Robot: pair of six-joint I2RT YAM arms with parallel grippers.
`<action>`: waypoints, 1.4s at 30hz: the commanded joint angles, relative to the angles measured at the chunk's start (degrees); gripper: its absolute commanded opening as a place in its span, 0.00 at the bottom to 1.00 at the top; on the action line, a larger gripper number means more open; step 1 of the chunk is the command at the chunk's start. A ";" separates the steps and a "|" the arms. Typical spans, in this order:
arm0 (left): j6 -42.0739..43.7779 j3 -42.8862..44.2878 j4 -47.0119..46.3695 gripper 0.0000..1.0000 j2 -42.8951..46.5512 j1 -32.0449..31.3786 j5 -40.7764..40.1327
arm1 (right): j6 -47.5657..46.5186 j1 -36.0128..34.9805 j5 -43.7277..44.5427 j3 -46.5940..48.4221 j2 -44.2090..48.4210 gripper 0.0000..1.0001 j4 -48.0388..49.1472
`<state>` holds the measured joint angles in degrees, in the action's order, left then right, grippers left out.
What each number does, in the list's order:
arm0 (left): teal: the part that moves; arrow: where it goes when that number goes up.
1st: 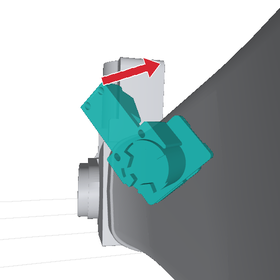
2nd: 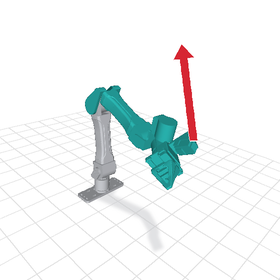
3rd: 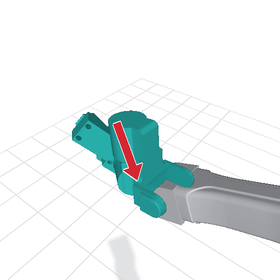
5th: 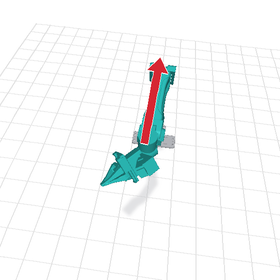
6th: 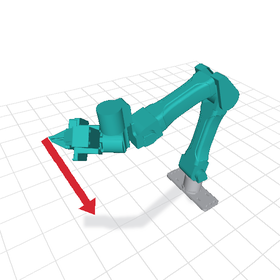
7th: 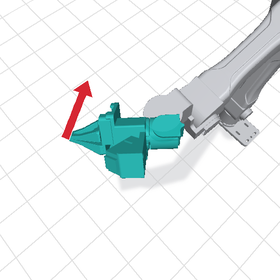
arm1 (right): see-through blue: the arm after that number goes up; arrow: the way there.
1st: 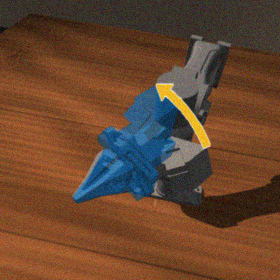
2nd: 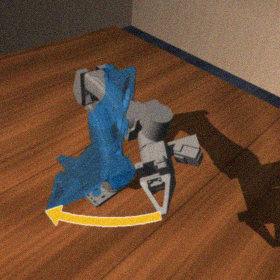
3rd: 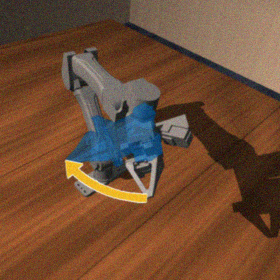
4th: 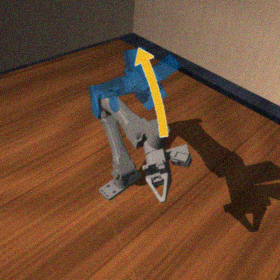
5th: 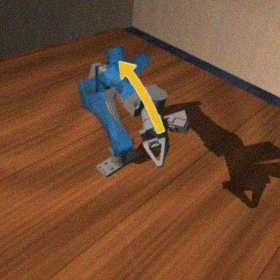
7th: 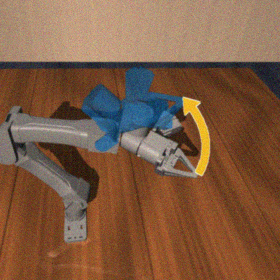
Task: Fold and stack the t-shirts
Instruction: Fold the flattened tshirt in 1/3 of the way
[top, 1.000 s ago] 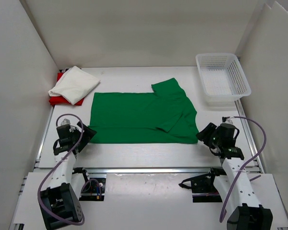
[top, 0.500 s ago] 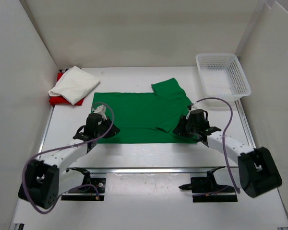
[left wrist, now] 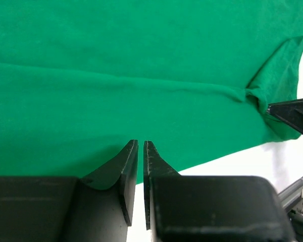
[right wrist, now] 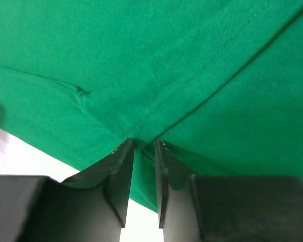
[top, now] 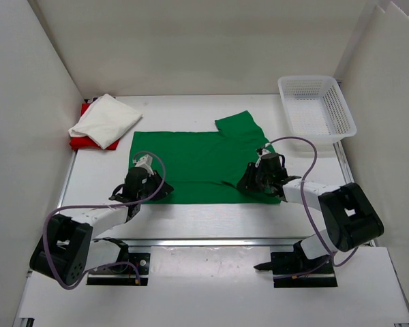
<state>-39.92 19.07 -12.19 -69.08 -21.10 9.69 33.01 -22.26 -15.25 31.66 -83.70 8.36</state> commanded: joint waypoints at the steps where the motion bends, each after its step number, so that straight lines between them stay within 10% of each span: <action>1: -0.25 -1.32 -2.67 0.22 0.96 0.45 -0.02 | 0.47 -0.06 0.12 2.61 -1.20 0.22 2.90; 7: -0.77 -5.44 -3.28 0.21 3.42 4.57 1.03 | 0.12 0.38 -0.13 5.25 -4.18 0.33 2.02; 14: -0.86 -6.07 -2.06 0.21 6.94 6.42 1.56 | 1.70 1.69 -4.26 10.70 -9.10 0.14 1.83; 25: -2.17 -6.24 -0.56 0.19 10.36 4.14 0.06 | -0.66 1.52 -7.52 28.72 -15.18 0.18 -4.93; 33: -0.95 -6.68 0.32 0.20 12.04 2.21 -1.25 | -4.01 -0.33 1.97 7.21 1.16 0.00 -3.79; 42: 0.20 -4.65 -0.99 0.20 6.16 0.53 -0.04 | -4.80 0.38 -0.66 6.48 -4.88 0.00 -1.77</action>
<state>-40.49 13.06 -12.05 -62.04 -20.95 9.28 29.65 -22.04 -15.59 36.12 -86.74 3.27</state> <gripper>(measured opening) 0.200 0.004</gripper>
